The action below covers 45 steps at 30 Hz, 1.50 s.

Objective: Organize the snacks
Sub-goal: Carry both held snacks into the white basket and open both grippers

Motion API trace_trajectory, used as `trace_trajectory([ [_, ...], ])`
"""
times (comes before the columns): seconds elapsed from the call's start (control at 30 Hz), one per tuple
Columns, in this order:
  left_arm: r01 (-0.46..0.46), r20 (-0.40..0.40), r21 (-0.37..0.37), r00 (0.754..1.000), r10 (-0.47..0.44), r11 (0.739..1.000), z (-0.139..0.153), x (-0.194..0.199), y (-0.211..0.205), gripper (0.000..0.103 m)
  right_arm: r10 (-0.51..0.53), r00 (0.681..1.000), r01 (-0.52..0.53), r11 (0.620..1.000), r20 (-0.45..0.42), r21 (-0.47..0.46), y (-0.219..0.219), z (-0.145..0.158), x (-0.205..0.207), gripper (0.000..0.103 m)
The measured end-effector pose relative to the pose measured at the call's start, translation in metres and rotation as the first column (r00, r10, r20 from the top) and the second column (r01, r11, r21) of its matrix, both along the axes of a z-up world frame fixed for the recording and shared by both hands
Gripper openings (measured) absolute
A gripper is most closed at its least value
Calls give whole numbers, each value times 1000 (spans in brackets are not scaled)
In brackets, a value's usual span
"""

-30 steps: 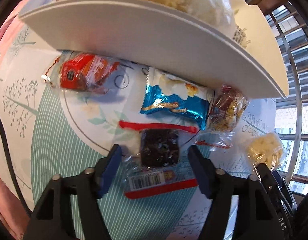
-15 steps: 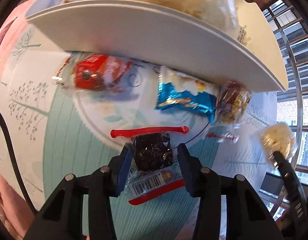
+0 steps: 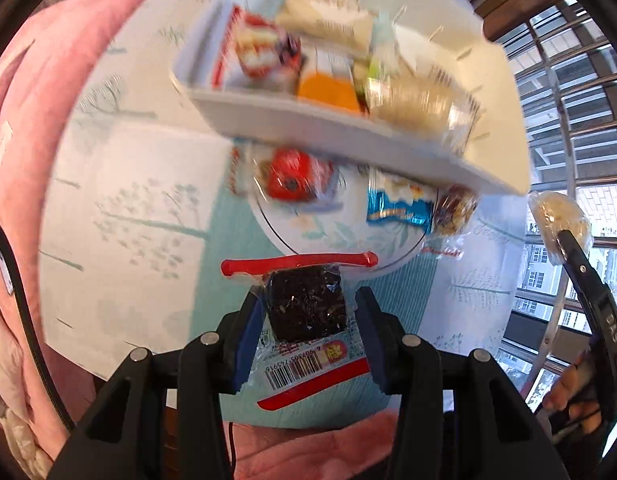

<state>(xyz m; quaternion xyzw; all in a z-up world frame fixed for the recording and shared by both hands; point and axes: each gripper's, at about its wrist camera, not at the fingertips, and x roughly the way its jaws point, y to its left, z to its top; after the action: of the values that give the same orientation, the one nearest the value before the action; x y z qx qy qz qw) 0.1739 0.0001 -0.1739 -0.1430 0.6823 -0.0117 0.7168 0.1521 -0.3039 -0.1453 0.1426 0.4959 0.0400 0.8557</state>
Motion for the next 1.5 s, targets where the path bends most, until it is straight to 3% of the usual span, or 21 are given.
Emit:
trace_trajectory([
  [0.03, 53, -22, 13, 998, -53, 998, 6, 3, 5, 45, 1, 1000, -1, 1000, 16, -3, 4, 5, 3, 52],
  [0.3, 122, 91, 42, 988, -125, 992, 65, 35, 27, 45, 33, 994, -30, 999, 100, -33, 35, 32, 18, 52],
  [0.63, 208, 263, 62, 940, -217, 976, 116, 80, 40, 45, 59, 984, -46, 996, 166, -79, 72, 50, 38, 52],
  [0.93, 316, 405, -34, 872, -276, 948, 110, 116, 34, 48, 26, 979, -5, 994, 204, -106, 97, 53, 50, 52],
  [1.03, 325, 416, -102, 872, -257, 940, 104, 122, 33, 58, -3, 982, 22, 995, 188, -98, 99, 48, 51, 52],
  [1.1, 326, 417, -108, 873, -255, 939, 102, 123, 32, 64, -19, 985, 36, 995, 174, -97, 100, 45, 50, 52],
  [1.5, 334, 398, -110, 878, -266, 936, 95, 108, 31, 69, -75, 992, 84, 993, 102, -85, 90, 28, 30, 53],
])
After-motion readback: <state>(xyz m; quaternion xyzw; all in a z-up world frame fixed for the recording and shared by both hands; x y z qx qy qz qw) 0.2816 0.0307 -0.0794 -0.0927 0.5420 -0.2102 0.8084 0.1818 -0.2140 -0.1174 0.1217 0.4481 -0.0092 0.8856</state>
